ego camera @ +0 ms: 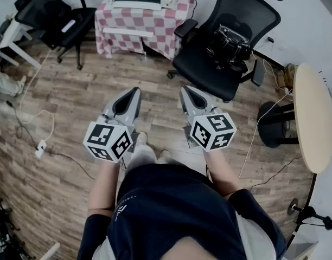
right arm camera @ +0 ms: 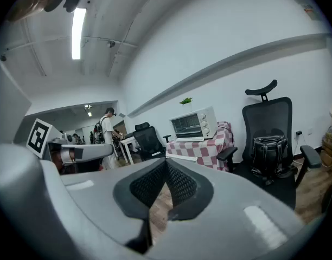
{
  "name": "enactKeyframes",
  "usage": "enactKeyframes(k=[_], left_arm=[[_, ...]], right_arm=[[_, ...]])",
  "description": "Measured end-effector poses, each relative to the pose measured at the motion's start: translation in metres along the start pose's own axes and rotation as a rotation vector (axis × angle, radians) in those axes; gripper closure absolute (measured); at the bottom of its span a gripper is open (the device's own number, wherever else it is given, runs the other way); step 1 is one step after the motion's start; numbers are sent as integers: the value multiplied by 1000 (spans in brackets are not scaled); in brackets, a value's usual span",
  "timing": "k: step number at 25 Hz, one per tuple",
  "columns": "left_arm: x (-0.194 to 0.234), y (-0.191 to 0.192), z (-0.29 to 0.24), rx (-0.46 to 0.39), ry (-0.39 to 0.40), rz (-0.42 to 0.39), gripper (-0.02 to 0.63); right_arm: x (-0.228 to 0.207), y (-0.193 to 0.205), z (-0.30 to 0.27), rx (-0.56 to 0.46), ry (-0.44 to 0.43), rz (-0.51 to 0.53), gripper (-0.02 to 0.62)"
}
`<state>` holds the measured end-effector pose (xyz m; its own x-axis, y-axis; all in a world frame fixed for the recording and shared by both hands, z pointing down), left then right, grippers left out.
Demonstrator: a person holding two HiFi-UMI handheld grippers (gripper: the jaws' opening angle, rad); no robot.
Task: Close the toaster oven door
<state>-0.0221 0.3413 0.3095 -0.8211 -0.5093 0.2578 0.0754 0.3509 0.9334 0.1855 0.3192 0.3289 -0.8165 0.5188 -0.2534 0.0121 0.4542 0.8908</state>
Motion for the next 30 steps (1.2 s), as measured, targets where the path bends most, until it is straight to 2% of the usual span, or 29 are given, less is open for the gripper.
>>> enactKeyframes(k=[7,13,19,24,30], left_arm=[[28,4,0,8,-31,26,592],[53,2,-4,30,-7,25,592],[90,-2,-7,31,-73,11,592],[119,-6,-10,31,-50,17,592],[150,-13,-17,46,-44,-9,592]], right_arm=[[3,-1,-19,7,-1,-47,592],[11,-8,-43,5,-14,-44,592],[16,-14,-74,11,-2,-43,591],[23,-20,-98,17,-25,-41,591],[26,-27,-129,21,-4,-34,591]])
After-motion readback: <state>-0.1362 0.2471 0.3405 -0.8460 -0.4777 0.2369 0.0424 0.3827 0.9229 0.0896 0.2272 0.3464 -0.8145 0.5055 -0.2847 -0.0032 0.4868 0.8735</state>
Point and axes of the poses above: the fingertips, and each gripper's own axes: z backward along the fingers, x to its left, y out of its underside, the point moved 7 cm from there along z, backward along the fingers, and after that the axes turned 9 degrees about x, right-handed, at the moved point
